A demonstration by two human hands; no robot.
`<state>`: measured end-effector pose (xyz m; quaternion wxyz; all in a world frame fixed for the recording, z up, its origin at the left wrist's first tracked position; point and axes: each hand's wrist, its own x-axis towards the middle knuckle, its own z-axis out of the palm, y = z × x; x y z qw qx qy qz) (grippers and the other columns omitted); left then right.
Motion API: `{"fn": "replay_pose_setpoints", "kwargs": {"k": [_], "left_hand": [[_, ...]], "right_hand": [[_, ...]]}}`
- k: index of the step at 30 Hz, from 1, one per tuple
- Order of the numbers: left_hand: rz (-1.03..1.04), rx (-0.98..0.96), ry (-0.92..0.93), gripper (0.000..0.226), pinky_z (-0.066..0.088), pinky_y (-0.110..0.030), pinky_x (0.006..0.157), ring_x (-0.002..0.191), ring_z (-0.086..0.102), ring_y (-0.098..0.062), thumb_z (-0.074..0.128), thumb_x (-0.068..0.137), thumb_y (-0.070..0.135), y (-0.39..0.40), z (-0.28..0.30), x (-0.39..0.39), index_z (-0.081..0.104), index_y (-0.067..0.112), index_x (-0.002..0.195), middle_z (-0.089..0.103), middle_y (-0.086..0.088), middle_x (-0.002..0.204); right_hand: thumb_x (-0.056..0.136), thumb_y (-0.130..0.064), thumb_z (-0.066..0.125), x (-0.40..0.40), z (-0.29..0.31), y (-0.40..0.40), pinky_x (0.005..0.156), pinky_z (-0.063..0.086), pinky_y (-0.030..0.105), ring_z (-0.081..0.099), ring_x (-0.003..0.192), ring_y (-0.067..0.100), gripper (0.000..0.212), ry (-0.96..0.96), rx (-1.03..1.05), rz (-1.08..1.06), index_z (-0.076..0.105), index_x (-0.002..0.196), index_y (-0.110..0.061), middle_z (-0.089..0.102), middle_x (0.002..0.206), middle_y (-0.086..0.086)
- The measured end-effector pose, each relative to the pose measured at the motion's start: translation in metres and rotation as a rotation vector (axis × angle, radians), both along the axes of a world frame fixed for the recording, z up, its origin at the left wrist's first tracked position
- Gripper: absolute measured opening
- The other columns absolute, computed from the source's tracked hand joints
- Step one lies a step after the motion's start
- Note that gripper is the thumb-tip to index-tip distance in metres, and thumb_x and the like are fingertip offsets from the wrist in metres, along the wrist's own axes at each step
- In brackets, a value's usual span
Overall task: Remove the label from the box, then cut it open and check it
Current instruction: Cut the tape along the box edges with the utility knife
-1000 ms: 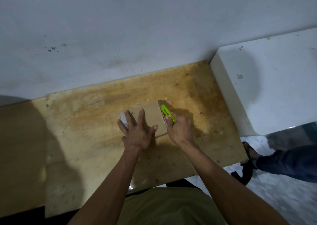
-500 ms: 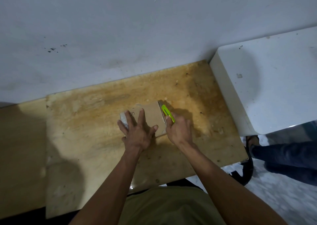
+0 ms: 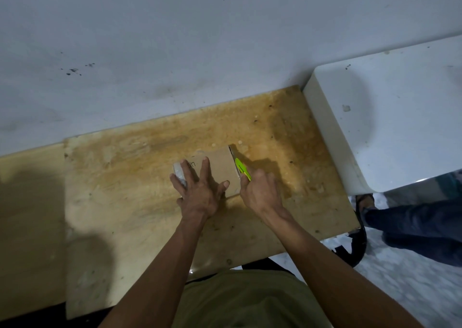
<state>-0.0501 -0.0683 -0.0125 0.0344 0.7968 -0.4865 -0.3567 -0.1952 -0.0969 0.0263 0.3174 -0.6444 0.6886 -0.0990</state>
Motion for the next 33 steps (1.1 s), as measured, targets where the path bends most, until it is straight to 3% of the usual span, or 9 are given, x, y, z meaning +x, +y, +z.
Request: {"fn": "replay_pose_setpoints", "kwargs": {"k": [12, 18, 33], "left_hand": [[-0.005, 0.008, 0.015, 0.086, 0.022, -0.075, 0.105, 0.143, -0.029, -0.046, 0.048, 0.086, 0.072, -0.001, 0.000, -0.001, 0.002, 0.045, 0.155, -0.031, 0.003, 0.160], [0.002, 0.008, 0.019, 0.085, 0.022, -0.075, 0.105, 0.144, -0.029, -0.045, 0.050, 0.087, 0.070, -0.001, 0.000, -0.001, 0.004, 0.045, 0.154, -0.029, 0.004, 0.161], [-0.010, 0.013, 0.019, 0.086, 0.021, -0.075, 0.105, 0.142, -0.032, -0.046, 0.050, 0.087, 0.069, 0.000, -0.001, 0.000, 0.002, 0.046, 0.155, -0.033, 0.003, 0.160]], "right_hand": [[0.099, -0.026, 0.050, -0.008, 0.012, 0.023, 0.064, 0.042, 0.025, 0.068, 0.092, 0.033, 0.027, 0.117, -0.018, 0.032, 0.067, 0.113, -0.011, 0.071, 0.099, 0.016], [0.099, -0.018, 0.048, -0.008, 0.015, 0.029, 0.060, 0.041, 0.026, 0.068, 0.087, 0.032, 0.023, 0.192, -0.024, 0.092, 0.067, 0.103, -0.006, 0.070, 0.096, 0.017], [0.100, -0.024, 0.046, -0.020, 0.005, 0.055, 0.063, 0.040, 0.027, 0.066, 0.085, 0.031, 0.026, 0.129, 0.023, 0.034, 0.067, 0.105, -0.010, 0.069, 0.093, 0.017]]}}
